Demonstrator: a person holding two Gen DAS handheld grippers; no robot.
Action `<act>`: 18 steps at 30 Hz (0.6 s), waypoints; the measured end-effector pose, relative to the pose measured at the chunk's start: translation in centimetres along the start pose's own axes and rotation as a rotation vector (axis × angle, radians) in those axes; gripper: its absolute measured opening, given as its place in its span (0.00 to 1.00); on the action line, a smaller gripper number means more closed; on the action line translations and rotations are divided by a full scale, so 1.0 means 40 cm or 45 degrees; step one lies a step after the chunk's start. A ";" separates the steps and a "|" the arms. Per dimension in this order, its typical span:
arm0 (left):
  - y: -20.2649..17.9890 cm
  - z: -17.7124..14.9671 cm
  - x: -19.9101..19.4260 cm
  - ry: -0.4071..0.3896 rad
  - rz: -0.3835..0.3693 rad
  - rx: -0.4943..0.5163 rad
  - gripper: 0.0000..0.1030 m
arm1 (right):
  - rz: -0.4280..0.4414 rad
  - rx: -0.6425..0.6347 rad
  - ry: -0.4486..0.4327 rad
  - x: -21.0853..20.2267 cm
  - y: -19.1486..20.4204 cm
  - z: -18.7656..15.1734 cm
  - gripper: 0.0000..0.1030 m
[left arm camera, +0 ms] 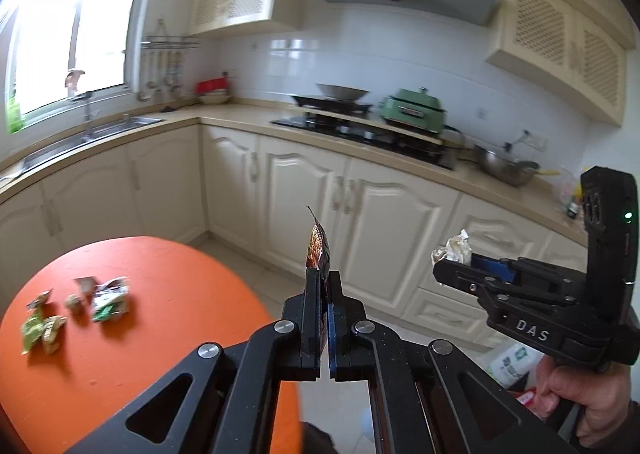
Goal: Collect trash
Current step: 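Carry the black packet and crumpled paper with both tools to the bin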
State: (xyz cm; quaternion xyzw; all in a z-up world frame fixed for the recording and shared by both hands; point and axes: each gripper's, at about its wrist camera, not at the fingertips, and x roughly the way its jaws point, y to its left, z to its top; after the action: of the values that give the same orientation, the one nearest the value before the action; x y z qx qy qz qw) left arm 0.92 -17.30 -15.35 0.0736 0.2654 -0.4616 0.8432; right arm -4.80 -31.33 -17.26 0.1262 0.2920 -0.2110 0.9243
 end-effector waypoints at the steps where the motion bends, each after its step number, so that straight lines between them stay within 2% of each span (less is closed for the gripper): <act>1: -0.028 -0.001 0.014 0.013 -0.036 0.017 0.00 | -0.026 0.027 0.003 -0.009 -0.034 -0.010 0.25; 9: -0.215 -0.027 0.163 0.142 -0.282 0.123 0.00 | -0.251 0.210 0.087 -0.048 -0.307 -0.128 0.25; 13: -0.290 -0.065 0.271 0.260 -0.406 0.146 0.00 | -0.336 0.305 0.159 -0.038 -0.424 -0.204 0.25; 18: -0.361 -0.105 0.433 0.441 -0.500 0.164 0.00 | -0.391 0.429 0.277 0.014 -0.552 -0.318 0.25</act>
State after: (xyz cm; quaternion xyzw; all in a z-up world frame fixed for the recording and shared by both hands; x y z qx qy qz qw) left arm -4.98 -36.69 -26.12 0.1523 0.3851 -0.6126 0.6732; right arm -20.80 -46.37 -30.18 0.2545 0.3663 -0.3798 0.8104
